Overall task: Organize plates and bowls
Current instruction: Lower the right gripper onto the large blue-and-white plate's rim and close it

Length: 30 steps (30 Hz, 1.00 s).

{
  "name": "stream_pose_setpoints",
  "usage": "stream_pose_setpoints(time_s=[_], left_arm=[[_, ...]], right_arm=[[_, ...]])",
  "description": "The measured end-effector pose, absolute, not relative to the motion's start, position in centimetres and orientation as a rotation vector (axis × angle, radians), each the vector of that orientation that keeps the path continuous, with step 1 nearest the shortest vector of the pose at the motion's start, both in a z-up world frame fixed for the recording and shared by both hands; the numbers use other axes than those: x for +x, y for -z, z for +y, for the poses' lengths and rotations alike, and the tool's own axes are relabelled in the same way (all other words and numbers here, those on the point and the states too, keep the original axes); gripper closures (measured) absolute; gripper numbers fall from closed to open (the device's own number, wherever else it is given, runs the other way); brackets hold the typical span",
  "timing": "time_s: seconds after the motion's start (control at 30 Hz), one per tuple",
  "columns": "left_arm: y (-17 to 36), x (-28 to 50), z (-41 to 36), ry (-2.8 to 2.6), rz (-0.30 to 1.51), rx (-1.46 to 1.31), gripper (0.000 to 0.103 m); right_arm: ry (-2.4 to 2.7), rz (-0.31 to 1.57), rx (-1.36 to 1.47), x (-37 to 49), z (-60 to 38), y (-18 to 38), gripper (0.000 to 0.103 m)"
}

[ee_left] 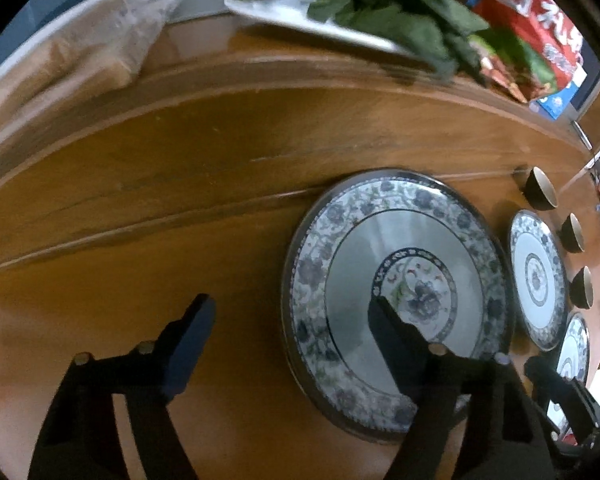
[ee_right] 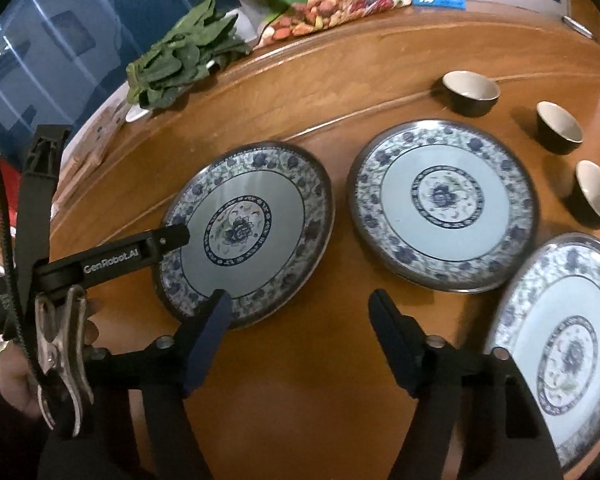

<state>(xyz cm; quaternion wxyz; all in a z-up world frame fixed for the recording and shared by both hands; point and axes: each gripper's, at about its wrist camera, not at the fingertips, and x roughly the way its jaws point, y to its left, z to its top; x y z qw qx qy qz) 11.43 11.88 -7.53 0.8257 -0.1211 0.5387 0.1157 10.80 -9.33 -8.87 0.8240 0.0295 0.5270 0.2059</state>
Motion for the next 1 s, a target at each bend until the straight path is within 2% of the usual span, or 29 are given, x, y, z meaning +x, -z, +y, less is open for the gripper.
stream_pose_setpoints(time_s=[0.13, 0.33, 0.7, 1.0], left_arm=[[8.0, 12.3, 12.1, -0.239, 1.144, -0.239, 0.028], [8.5, 12.8, 11.8, -0.215, 1.122, -0.224, 0.029], [9.1, 14.4, 10.3, -0.147, 1.084, -0.182, 0.029], [9.6, 14.6, 7.9, -0.088, 1.060, -0.140, 0.032]], right_arm=[[-0.442, 1.131, 0.051, 11.5, -8.6, 9.7, 0.044], [-0.441, 1.138, 0.029, 12.5, -7.8, 10.8, 0.050], [-0.455, 1.094, 0.008, 14.5, -6.1, 11.5, 0.052], [-0.439, 1.073, 0.010, 16.3, -4.8, 11.8, 0.058]])
